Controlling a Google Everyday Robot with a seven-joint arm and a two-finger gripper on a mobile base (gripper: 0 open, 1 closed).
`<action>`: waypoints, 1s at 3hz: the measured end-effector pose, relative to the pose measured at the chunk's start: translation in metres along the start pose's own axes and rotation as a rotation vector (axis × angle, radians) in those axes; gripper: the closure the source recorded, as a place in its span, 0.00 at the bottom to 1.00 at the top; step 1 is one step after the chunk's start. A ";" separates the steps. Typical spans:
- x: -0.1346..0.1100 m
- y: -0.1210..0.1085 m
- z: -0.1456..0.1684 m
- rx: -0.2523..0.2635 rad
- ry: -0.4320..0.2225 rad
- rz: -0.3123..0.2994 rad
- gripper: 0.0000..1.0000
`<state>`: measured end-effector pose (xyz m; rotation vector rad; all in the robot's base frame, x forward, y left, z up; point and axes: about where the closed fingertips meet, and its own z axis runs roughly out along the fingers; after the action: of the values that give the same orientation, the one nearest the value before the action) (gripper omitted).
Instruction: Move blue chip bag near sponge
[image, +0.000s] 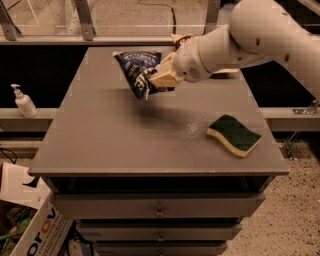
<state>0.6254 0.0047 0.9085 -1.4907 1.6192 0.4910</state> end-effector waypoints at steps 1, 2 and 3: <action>0.020 -0.003 -0.033 -0.001 0.022 -0.004 1.00; 0.043 0.006 -0.061 -0.018 0.045 0.003 1.00; 0.067 0.017 -0.080 -0.034 0.071 0.014 1.00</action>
Offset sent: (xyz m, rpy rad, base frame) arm -0.0418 -0.1183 -0.0082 -0.0696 0.0486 -0.0062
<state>0.5889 -0.0932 0.8956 -1.5385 1.6850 0.4806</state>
